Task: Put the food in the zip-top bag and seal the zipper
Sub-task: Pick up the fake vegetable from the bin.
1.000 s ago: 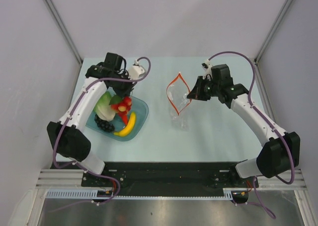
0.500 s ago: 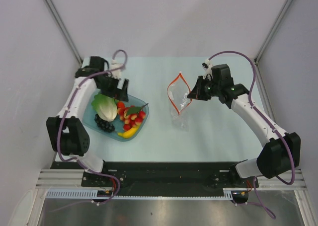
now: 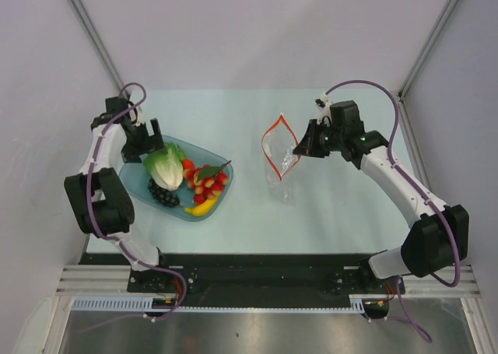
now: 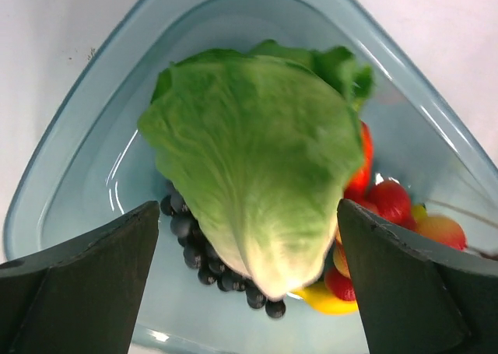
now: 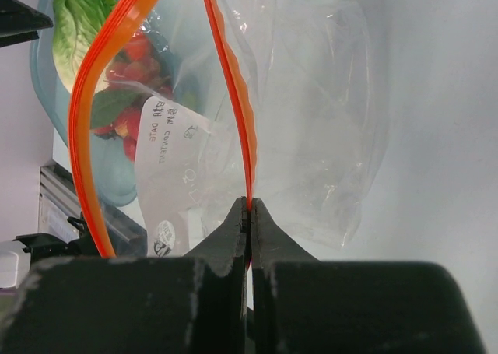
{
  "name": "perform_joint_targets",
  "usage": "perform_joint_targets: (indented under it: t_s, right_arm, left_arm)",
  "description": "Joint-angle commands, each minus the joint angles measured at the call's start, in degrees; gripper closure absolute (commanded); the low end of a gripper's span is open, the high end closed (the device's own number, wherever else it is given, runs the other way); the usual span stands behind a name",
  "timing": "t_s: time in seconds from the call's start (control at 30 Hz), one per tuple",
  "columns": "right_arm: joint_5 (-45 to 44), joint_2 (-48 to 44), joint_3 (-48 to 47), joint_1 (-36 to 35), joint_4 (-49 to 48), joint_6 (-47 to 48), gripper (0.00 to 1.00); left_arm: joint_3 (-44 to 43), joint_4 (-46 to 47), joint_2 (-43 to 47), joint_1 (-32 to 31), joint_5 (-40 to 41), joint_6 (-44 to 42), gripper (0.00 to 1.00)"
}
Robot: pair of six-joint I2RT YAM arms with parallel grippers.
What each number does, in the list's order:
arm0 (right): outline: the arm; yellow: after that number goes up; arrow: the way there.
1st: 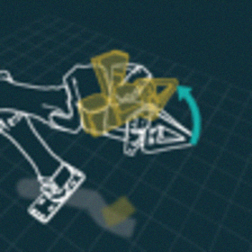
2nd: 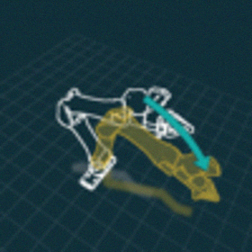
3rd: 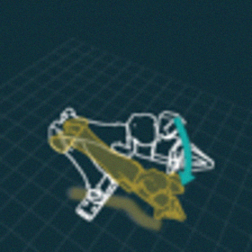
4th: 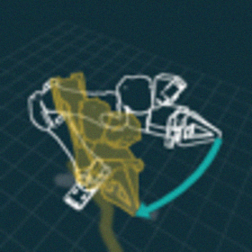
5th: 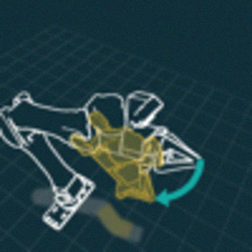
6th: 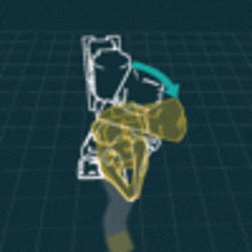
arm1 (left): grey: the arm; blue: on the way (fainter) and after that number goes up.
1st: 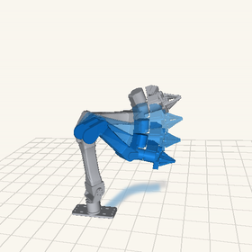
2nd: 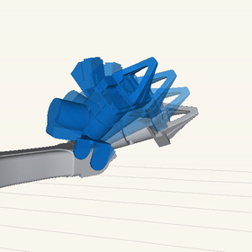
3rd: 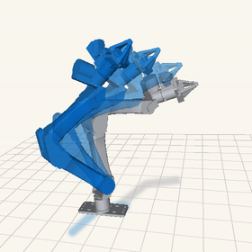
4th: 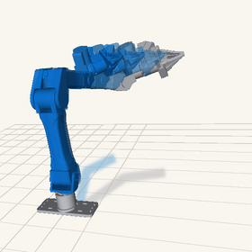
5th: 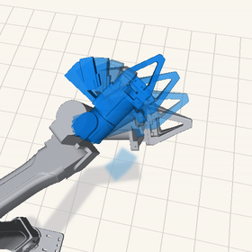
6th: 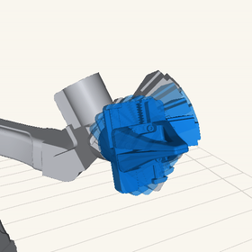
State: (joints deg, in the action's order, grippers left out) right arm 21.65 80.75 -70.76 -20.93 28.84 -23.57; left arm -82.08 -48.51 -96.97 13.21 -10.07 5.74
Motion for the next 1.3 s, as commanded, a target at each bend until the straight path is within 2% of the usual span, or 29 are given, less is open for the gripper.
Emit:
perform_joint_targets:
  t_s: [0.0,0.23,0.6,0.7,0.73,0.8,0.83,0.93,1.0,1.17,1.27]
  right_arm:
    - [-0.2,1.51,-2.98,-0.16,-0.45,1.25,1.0]
    - [-0.2,2.22,-3.59,-0.16,0.07,2.57,1.0]
    - [0.15,2.75,-3.95,-0.16,-0.1,3.1,1.0]
    - [0.67,2.92,-3.95,-0.17,-0.54,3.1,1.0]
    - [0.85,3.01,-3.95,-0.17,-0.63,3.18,1.0]
    - [0.94,3.1,-4.03,-0.08,-0.54,3.44,1.0]
    - [1.11,3.1,-4.12,-0.08,-0.63,3.53,1.0]
    - [2.25,3.1,-4.21,-0.08,-0.63,3.71,1.0]
    - [2.61,3.01,-4.21,-0.08,-0.8,3.71,1.0]
    - [4.89,2.83,-4.12,0.01,-1.33,3.8,1.0]
    - [7.96,2.66,-3.68,-0.08,-2.2,3.54,1.0]
  left_arm:
    - [-0.45,2.89,-5.06,-0.2,2.52,5.51,0.0]
    - [1.13,7.2,-10.51,-0.47,-6.61,7.27,0.0]
    - [9.13,15.46,-7.98,1.2,-19.2,10.96,0.02]
    - [10.71,15.99,-8.06,1.38,-20.52,10.26,0.19]
    - [10.54,15.64,-8.15,1.2,-20.52,10.0,0.35]
    - [9.84,14.85,-7.97,1.38,-20.78,9.04,0.58]
    - [8.97,14.41,-6.84,1.29,-21.22,8.68,0.73]
    - [7.56,14.67,-2.11,1.29,-21.66,7.45,0.94]
    - [6.42,15.11,0.98,1.38,-22.62,6.92,1.0]
    - [4.74,19.94,11.79,-0.02,-26.48,6.66,1.0]
    - [6.31,29.23,19.06,-2.83,-32.11,8.58,1.0]
